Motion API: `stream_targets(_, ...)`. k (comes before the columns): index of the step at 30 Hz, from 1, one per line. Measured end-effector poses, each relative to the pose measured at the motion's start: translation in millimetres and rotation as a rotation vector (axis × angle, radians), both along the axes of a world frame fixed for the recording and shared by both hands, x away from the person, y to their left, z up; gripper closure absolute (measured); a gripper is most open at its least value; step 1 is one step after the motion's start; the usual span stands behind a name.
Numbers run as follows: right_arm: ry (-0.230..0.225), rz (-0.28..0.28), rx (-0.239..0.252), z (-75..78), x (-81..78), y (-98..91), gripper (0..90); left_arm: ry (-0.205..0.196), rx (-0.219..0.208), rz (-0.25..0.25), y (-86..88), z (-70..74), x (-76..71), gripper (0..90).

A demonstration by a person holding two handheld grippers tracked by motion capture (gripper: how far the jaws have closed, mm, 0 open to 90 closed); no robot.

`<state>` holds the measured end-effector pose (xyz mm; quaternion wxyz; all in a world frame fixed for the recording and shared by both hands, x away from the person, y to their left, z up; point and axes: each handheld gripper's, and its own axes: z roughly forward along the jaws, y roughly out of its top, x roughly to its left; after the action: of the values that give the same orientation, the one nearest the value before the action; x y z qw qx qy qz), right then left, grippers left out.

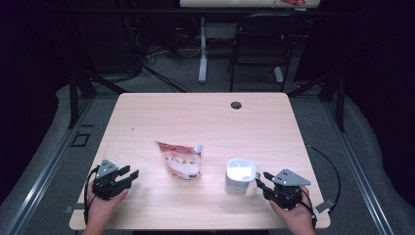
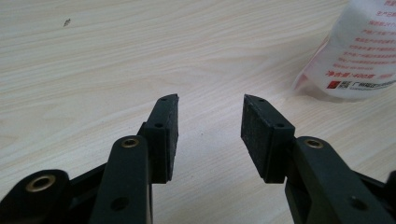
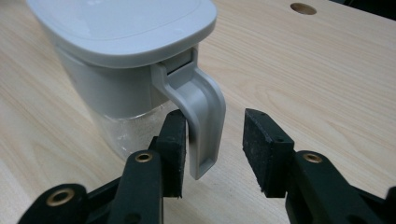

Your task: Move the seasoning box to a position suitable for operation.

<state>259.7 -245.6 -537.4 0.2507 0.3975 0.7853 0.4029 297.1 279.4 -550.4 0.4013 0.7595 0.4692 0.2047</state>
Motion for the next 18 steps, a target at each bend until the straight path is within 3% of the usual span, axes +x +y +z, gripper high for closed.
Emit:
stream_targets(5,-0.007,0.003,0.014,6.2,-5.8,-2.1,66.5,-0.005,-0.005,0.001,0.5,0.7,-0.8,56.9)
stream_targets(10,-0.021,-0.036,0.048,15.3,-9.4,-4.5,73.3,0.003,-0.007,0.004,1.3,0.8,-0.5,56.9)
stream_targets(15,0.054,-0.121,0.117,27.4,-5.3,-4.3,87.6,0.004,-0.006,0.008,1.7,1.3,-0.3,56.9)
stream_targets(18,0.043,-0.128,0.109,35.4,-3.7,-1.8,90.0,0.005,-0.005,0.01,1.7,1.2,-0.5,56.9)
